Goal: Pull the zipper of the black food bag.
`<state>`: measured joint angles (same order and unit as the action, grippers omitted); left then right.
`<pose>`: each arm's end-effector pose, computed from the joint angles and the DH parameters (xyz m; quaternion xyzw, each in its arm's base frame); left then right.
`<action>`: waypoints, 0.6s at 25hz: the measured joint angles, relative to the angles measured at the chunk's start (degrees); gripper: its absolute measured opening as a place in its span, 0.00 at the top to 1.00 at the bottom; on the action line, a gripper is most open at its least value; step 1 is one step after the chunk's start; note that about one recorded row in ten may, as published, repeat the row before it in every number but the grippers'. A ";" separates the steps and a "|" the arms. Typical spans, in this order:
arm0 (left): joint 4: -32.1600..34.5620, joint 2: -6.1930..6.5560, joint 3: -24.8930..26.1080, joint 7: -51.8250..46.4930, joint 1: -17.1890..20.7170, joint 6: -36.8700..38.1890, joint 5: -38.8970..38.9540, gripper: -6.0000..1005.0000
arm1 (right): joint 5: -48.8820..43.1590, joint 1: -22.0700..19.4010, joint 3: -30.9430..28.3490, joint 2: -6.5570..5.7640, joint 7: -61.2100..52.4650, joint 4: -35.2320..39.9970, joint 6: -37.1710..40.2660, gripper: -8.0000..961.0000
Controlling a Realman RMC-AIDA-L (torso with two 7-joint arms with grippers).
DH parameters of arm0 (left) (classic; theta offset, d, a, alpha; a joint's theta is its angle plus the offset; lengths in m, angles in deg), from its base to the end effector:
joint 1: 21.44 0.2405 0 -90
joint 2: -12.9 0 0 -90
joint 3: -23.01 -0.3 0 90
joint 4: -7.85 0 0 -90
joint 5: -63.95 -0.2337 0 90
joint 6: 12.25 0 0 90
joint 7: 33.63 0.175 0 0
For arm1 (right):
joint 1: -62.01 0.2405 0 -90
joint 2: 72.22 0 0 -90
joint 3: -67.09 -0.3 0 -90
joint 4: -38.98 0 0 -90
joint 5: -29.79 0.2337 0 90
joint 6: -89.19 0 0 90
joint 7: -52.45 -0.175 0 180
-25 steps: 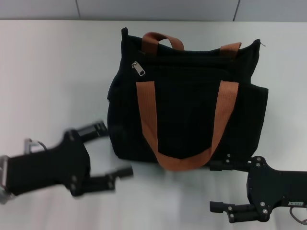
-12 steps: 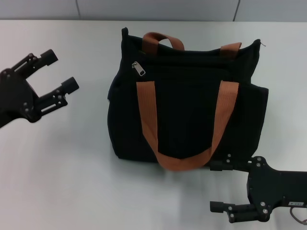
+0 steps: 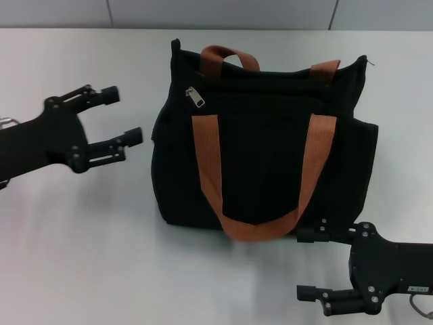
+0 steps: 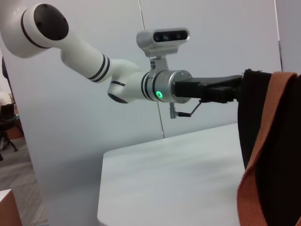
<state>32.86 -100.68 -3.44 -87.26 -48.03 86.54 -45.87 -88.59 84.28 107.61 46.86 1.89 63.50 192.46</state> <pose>-0.3329 0.3467 -0.0027 -0.9116 -0.1024 -0.3331 0.2181 0.3259 0.2612 -0.0879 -0.9494 0.0959 0.2978 0.0288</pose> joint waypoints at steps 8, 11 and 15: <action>0.35 -1.26 -1.99 0.01 -3.91 -5.61 -1.77 0.17 | 0.02 -0.12 -0.05 0.00 -0.07 0.00 0.00 0.17; 0.35 -1.70 -3.38 -0.02 -4.96 -7.63 -1.83 0.17 | 0.11 -0.19 -0.09 -0.01 -0.12 0.00 0.00 0.17; 0.66 -2.26 -4.83 0.26 -5.89 -10.23 -1.85 0.18 | 0.24 -0.21 -0.09 -0.07 -0.14 0.00 0.00 0.17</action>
<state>33.52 -102.94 -8.27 -87.00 -53.92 76.30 -47.72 -88.34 84.06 107.52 46.80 1.75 63.50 192.45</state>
